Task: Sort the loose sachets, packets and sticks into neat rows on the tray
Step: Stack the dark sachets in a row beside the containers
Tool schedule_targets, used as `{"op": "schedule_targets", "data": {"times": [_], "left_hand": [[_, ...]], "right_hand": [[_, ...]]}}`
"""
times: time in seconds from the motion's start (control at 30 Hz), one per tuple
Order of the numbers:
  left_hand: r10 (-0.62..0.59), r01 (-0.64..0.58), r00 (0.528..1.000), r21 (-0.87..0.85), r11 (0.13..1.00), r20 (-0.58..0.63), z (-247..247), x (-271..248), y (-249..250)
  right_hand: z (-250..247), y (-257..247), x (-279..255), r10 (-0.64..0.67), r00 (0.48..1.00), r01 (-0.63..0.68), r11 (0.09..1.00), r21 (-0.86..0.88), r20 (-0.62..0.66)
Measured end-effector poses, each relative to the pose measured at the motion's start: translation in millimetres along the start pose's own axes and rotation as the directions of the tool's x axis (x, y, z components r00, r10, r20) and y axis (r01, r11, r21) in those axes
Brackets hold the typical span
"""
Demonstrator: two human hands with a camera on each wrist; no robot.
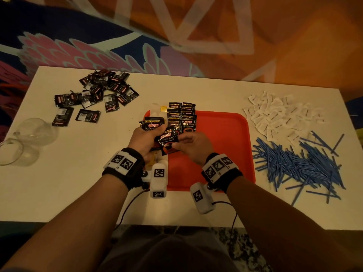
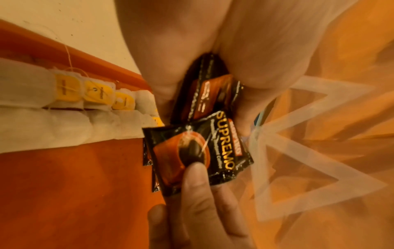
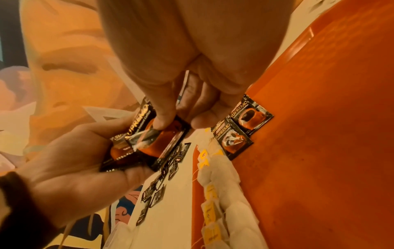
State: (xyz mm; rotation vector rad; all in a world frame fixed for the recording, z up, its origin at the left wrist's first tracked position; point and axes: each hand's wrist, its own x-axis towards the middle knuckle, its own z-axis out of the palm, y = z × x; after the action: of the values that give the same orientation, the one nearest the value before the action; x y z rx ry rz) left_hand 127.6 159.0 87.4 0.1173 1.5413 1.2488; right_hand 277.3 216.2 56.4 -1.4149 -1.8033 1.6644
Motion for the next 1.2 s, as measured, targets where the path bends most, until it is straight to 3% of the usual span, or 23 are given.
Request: {"op": "schedule_targets", "data": {"times": [0.1,0.2,0.27,0.33,0.5,0.73,1.2], "left_hand": [[0.101,-0.097,0.994,0.069,0.993,-0.052,5.7,7.1,-5.8],[0.264,-0.208,0.958,0.359,0.910,-0.114,7.3,21.2,-14.2],[0.301,-0.211,0.950,0.541,0.814,-0.082,5.7,30.1,-21.3],[0.270,-0.182,0.961,0.601,0.778,-0.059,4.1,36.3,-27.6],[0.148,-0.059,0.977,0.471,0.880,-0.155,2.5,46.7,-35.2],[0.120,-0.040,0.977,0.406,0.913,-0.175,-6.6,51.8,-37.8],[0.034,0.001,0.988,0.224,0.975,-0.153,-10.7,46.7,-37.6]], "right_hand": [[-5.2,10.6,8.6,0.022,0.999,-0.023,0.997,-0.071,-0.024],[-15.2,27.6,25.0,0.104,0.990,-0.116,0.984,-0.136,-0.095],[-24.6,39.2,36.4,0.159,0.976,-0.187,0.960,-0.208,-0.146],[-32.3,48.0,45.5,0.213,0.962,-0.252,0.935,-0.250,-0.171],[-34.6,61.5,65.9,0.337,0.910,-0.388,0.898,-0.207,-0.242],[-29.1,65.4,82.0,0.298,0.926,-0.364,0.871,-0.331,-0.233],[-29.3,68.2,80.0,0.337,0.904,-0.393,0.898,-0.199,-0.265]]}}
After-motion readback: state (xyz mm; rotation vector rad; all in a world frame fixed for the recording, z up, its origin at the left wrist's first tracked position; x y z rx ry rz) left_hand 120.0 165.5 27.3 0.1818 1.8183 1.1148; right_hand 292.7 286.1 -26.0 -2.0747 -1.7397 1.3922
